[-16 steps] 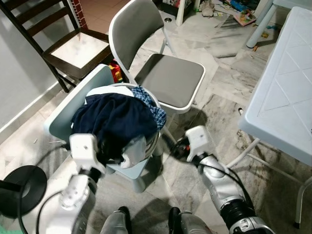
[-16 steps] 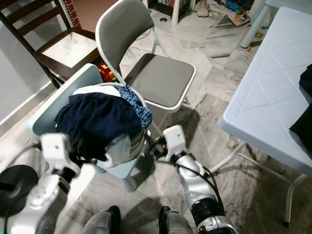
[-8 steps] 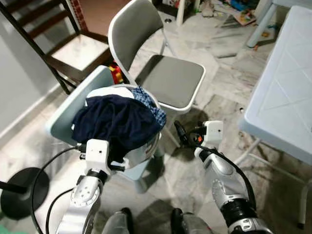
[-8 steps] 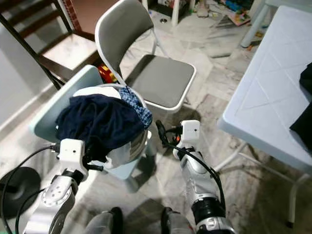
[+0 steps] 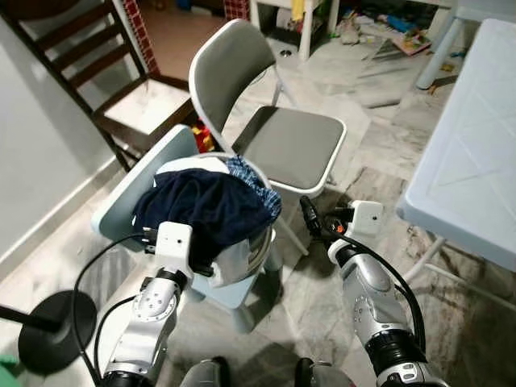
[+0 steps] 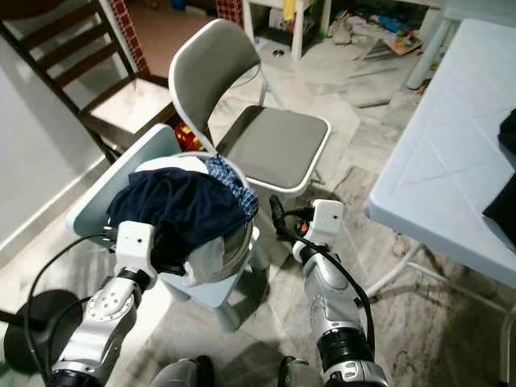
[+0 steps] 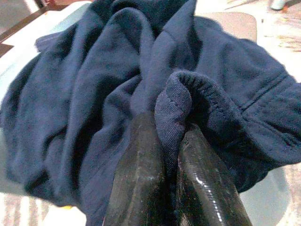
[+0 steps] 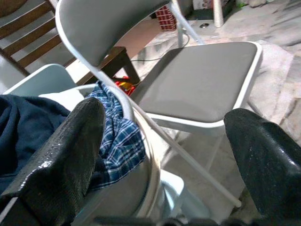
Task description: Hang hanger
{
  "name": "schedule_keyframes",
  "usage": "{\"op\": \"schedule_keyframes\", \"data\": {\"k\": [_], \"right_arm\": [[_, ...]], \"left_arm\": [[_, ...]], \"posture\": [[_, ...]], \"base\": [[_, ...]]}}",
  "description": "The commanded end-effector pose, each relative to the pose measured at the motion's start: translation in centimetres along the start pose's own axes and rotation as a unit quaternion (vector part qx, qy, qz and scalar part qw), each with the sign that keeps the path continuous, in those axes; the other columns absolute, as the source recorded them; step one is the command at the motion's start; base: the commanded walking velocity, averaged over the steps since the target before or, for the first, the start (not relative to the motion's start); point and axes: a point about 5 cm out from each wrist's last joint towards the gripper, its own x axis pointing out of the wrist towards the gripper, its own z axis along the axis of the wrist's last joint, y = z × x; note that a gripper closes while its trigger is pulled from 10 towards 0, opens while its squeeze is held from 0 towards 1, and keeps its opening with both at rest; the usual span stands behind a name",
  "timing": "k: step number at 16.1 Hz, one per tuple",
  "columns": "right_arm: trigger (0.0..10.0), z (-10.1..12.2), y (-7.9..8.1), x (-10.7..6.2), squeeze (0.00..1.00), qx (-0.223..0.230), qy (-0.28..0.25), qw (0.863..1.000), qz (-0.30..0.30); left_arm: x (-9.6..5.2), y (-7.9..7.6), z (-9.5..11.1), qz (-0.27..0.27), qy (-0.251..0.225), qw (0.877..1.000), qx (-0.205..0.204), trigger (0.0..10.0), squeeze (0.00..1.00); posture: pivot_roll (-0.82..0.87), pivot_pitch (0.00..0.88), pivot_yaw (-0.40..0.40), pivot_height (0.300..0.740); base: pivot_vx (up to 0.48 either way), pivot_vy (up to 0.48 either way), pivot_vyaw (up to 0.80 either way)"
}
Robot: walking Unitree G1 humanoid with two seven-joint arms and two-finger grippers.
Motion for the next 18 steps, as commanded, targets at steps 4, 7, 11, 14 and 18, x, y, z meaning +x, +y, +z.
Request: {"op": "schedule_keyframes", "data": {"k": [4,7,11,14,18], "right_arm": [[10.0,-0.4,-0.4,-0.6,0.0,-0.002,0.013,1.0,-0.004],[10.0,-0.5,-0.5,-0.8,0.0,-0.007,0.017,1.0,-0.001],[10.0,-0.6,-0.3,-0.7,0.0,-0.01,0.025,1.0,0.006],[10.0,-0.2,-0.3,-0.6,0.0,-0.013,0.014,1.0,0.009],[10.0,-0.2,1.6,-1.0,0.0,-0.055,0.035,0.992,0.106]], "left_arm": [[0.0,-0.4,-0.4,-0.025,-0.004,0.999,-0.024,10.0,0.0],[-0.5,-1.1,-0.6,-0.049,-0.01,0.998,-0.035,10.0,0.0],[-0.9,-1.2,-0.7,-0.052,-0.014,0.998,-0.04,10.0,0.0],[-1.1,-1.1,-0.6,-0.05,-0.017,0.998,-0.045,10.0,0.0],[-1.2,-0.9,0.2,-0.041,-0.029,0.998,-0.046,10.0,0.0]], "posture": [[0.0,0.156,0.051,0.74],[0.01,0.168,0.042,0.74],[0.03,0.178,0.032,0.74],[0.03,0.184,0.026,0.74],[0.03,0.194,0.026,0.74]], "base": [[0.0,0.0,-0.77],[0.0,0.0,-0.75],[0.0,0.0,-0.73],[0.0,-0.086,-0.7],[0.0,0.0,-0.13]]}}
